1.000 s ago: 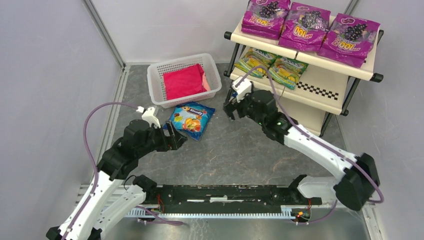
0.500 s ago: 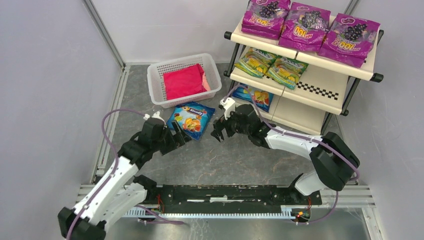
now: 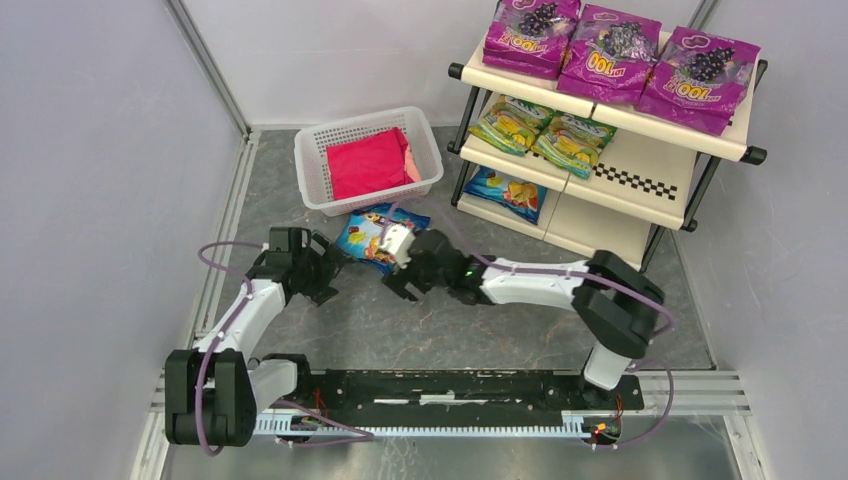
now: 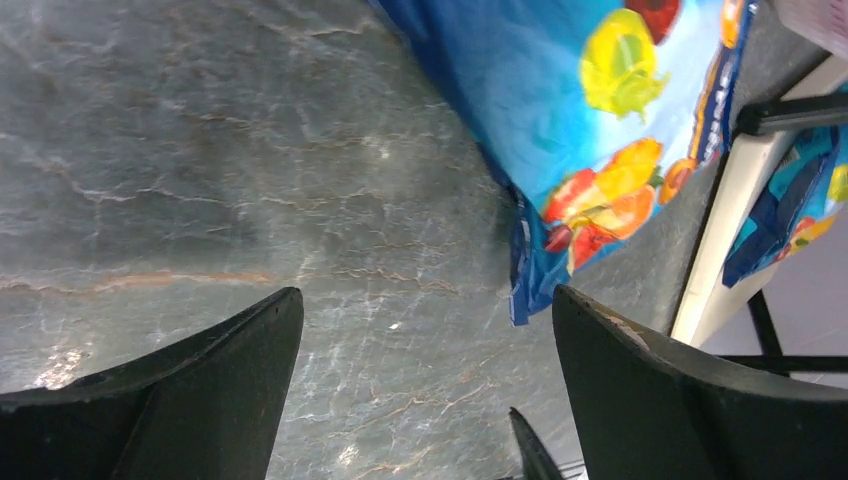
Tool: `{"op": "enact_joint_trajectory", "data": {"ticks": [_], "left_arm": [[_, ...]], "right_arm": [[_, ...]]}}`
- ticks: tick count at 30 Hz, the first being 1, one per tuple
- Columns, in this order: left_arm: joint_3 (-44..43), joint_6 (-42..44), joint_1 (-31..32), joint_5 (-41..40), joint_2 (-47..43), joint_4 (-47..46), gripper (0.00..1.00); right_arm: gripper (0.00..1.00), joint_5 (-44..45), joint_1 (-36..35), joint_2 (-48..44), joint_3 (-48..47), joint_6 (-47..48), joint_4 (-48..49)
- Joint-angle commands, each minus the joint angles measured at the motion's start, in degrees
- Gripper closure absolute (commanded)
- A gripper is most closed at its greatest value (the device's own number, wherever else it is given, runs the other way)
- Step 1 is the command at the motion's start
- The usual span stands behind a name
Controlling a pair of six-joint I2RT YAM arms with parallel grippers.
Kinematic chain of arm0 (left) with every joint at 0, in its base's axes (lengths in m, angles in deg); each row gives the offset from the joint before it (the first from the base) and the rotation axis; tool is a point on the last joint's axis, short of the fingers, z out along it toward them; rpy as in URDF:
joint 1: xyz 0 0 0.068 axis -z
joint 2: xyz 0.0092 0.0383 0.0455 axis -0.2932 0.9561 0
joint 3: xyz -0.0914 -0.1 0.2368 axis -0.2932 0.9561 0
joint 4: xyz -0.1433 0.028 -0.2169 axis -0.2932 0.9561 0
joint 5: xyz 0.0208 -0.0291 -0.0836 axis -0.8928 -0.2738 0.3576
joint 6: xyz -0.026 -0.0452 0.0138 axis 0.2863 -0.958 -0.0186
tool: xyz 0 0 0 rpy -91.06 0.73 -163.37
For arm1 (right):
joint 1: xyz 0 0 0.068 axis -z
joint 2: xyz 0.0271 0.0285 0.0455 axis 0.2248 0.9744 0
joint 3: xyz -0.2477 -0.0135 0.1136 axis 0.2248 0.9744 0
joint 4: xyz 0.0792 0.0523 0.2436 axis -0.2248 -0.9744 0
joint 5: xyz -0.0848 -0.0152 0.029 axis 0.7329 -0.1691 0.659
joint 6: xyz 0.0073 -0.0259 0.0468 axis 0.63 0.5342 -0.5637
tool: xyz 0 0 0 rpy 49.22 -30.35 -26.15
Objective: Place and organize the candy bags onto the shelf
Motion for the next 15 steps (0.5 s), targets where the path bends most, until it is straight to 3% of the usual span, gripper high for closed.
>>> {"op": "enact_joint_trajectory", "data": {"ticks": [1, 9, 15], "left_arm": [[3.3, -7.08, -3.3, -0.38, -0.62, -4.61, 0.0], [7.01, -8.57, -12.28, 2.69, -1.43, -4.9, 0.0], [7.75, -6.52, -17.99, 6.22, -0.01, -4.15, 0.0]], "right_arm": [[0.02, 17.11, -7.66, 8.17, -11.48, 8.12, -8.11], [0.02, 39.03, -15.2, 22.74, -23.85, 15.44, -11.53], [0.11, 44.74, -15.52, 28.04, -26.24, 19.29, -8.59]]}}
